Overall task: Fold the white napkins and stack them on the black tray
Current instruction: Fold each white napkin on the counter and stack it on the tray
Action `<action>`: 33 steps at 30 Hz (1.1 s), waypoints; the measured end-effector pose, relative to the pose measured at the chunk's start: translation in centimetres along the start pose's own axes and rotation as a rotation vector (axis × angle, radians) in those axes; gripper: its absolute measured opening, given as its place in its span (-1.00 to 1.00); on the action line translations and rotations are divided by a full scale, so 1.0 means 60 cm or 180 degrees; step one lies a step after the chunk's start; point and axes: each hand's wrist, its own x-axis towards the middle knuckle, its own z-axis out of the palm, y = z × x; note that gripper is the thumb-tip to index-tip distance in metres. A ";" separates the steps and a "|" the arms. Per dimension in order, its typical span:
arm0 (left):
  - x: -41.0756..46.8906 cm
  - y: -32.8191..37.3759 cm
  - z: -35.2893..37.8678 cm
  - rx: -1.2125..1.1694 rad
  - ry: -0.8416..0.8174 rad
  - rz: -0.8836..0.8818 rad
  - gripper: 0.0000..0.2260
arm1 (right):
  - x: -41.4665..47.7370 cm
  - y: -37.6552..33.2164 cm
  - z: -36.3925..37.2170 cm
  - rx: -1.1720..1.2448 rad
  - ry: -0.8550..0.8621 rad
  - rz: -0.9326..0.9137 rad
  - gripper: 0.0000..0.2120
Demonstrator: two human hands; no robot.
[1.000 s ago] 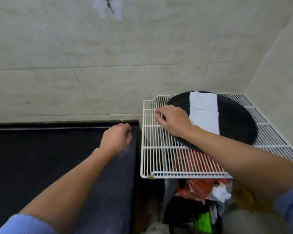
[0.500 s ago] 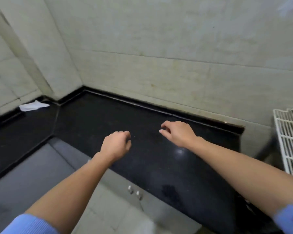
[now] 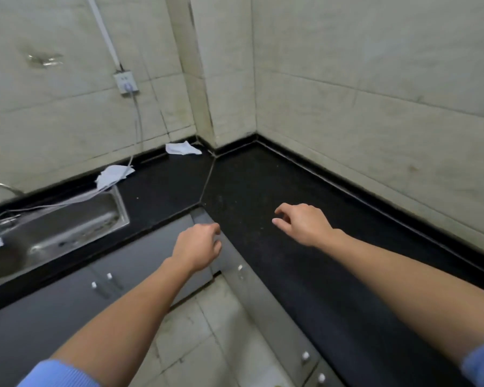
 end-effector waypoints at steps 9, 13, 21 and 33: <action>0.118 -0.212 -0.036 0.0061 0.0114 -0.0742 -0.82 | 0.307 -0.111 0.055 0.0133 -0.0226 -0.0598 -0.65; 0.160 -0.302 -0.028 0.0029 0.0078 -0.0930 -0.82 | 0.419 -0.164 0.086 0.0048 -0.0348 -0.0769 -0.66; 0.306 -0.519 -0.007 0.0003 0.0063 -0.0934 -0.82 | 0.648 -0.256 0.169 -0.0083 -0.0460 -0.0672 -0.65; 0.515 -0.763 0.020 -0.0208 -0.0251 -0.0716 -0.83 | 0.920 -0.331 0.262 -0.0175 -0.0785 -0.0247 -0.66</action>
